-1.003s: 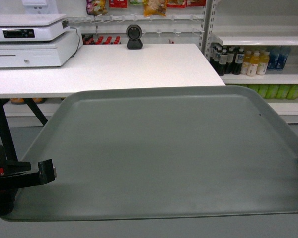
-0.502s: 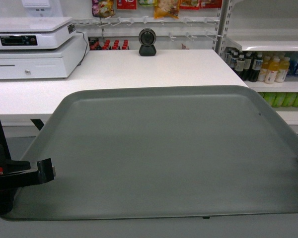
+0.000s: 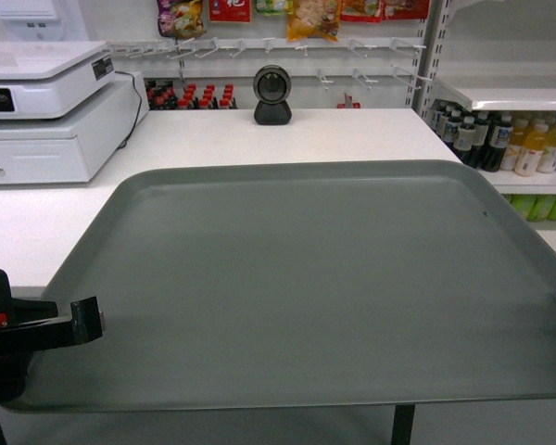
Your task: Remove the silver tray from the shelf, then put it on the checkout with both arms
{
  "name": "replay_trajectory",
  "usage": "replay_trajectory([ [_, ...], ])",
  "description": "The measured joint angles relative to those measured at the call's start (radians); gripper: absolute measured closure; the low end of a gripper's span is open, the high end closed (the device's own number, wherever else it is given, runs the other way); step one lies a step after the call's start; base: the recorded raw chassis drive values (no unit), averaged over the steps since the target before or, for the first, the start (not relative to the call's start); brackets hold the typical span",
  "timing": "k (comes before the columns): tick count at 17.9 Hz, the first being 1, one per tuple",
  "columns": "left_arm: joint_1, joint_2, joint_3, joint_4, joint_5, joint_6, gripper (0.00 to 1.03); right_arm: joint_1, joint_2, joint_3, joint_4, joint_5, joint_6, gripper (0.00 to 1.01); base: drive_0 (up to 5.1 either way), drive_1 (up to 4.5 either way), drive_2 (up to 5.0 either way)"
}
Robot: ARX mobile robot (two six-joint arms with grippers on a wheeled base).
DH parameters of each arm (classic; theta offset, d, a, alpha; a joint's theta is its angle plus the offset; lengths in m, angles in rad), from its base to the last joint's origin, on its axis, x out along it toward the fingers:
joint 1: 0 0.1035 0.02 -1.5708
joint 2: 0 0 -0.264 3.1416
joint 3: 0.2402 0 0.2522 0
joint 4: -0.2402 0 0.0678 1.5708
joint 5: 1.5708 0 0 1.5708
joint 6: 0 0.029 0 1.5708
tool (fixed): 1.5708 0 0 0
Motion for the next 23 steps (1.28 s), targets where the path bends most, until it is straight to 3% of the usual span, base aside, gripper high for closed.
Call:
replay_trajectory([
  [23, 0.000, -0.001, 0.000, 0.000, -0.001, 0.000, 1.00, 0.000, 0.000, 0.000, 0.000, 0.000, 0.000, 0.98, 0.0, 4.28, -4.4],
])
